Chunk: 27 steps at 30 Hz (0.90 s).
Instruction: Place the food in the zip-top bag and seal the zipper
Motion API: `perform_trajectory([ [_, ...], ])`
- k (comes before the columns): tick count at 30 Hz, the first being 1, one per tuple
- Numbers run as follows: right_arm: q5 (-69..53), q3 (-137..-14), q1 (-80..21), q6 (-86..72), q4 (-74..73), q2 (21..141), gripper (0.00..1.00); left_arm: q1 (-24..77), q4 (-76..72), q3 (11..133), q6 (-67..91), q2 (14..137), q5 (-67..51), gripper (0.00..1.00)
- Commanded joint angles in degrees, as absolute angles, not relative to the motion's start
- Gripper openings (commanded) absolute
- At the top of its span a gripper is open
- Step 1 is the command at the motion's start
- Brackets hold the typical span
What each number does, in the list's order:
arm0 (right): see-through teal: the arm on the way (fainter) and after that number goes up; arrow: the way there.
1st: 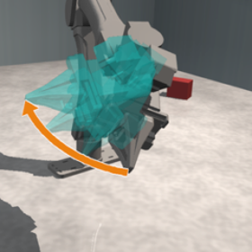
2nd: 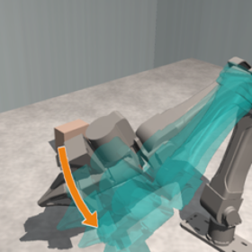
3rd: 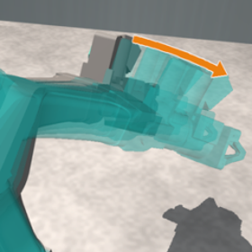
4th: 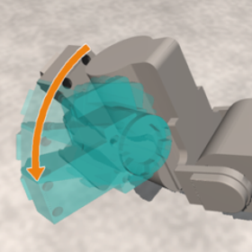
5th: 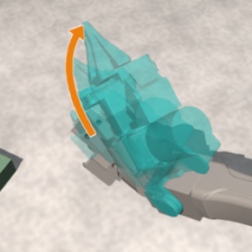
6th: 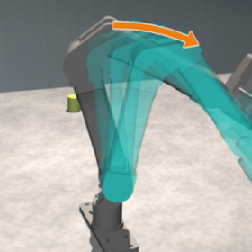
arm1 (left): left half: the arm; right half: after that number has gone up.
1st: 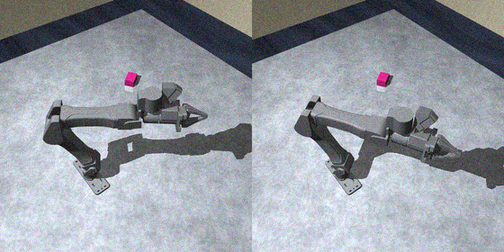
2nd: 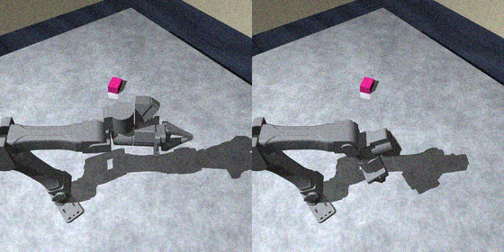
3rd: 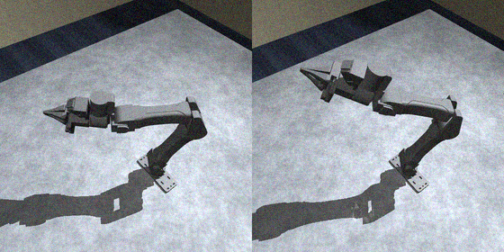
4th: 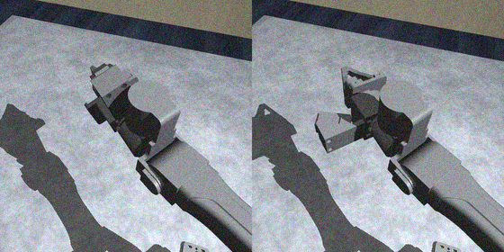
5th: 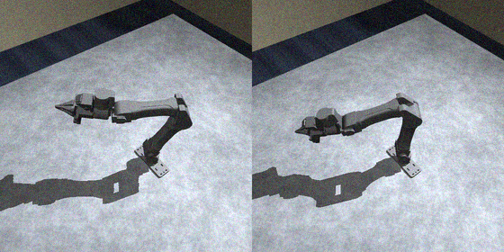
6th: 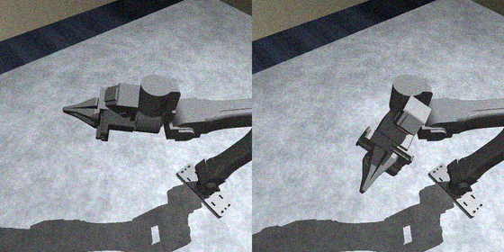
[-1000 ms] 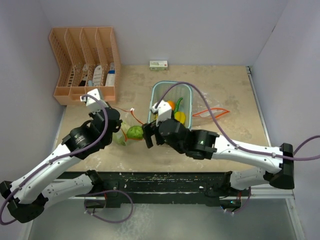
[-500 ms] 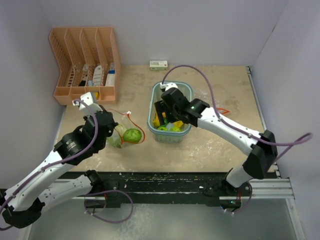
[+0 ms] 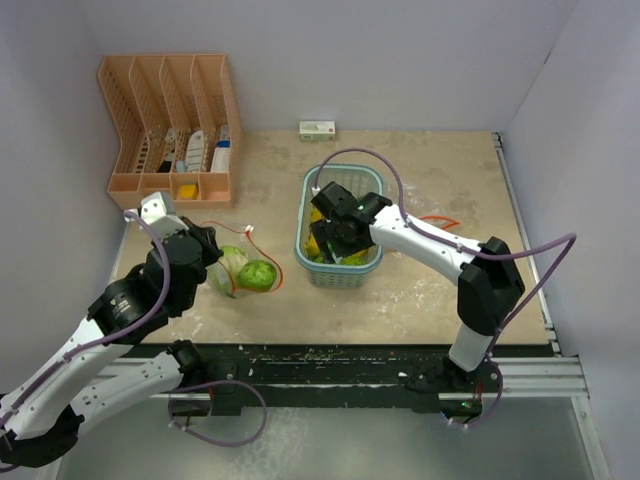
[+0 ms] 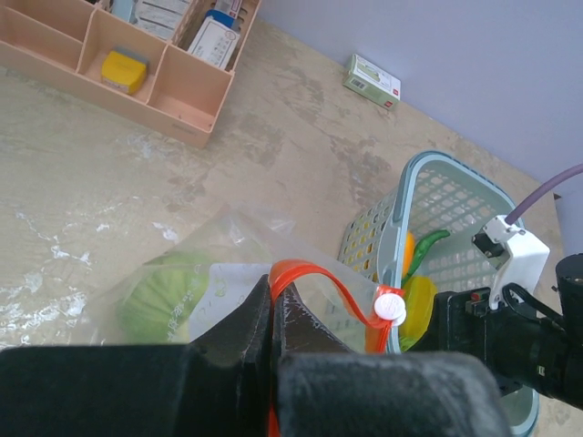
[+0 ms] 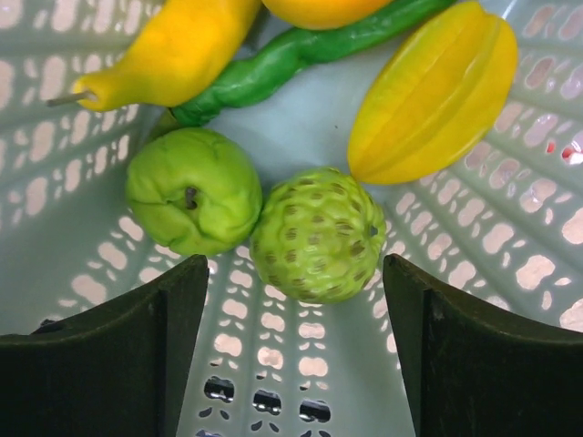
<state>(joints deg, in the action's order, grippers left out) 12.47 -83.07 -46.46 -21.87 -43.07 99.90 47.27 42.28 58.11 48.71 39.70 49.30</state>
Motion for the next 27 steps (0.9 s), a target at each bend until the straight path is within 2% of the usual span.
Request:
perform_trajectory([
  [1, 12.4, -82.0, -46.2, -21.8, -46.8, 99.4, 0.78, 47.0, 39.4, 58.2, 47.1, 38.9, 50.6, 0.0],
  [17, 8.5, -70.2, -46.0, -21.9, -38.4, 101.3, 0.72, 47.0, 40.8, 58.3, 47.6, 38.5, 50.8, 0.0],
  [18, 8.3, -69.7, -46.0, -21.8, -37.9, 101.5, 0.69, 47.0, 41.1, 58.4, 47.6, 38.6, 50.8, 0.0],
  [27, 8.9, -69.1, -46.0, -21.9, -37.2, 99.0, 0.21, 47.0, 43.4, 58.3, 49.6, 37.6, 51.5, 0.0],
])
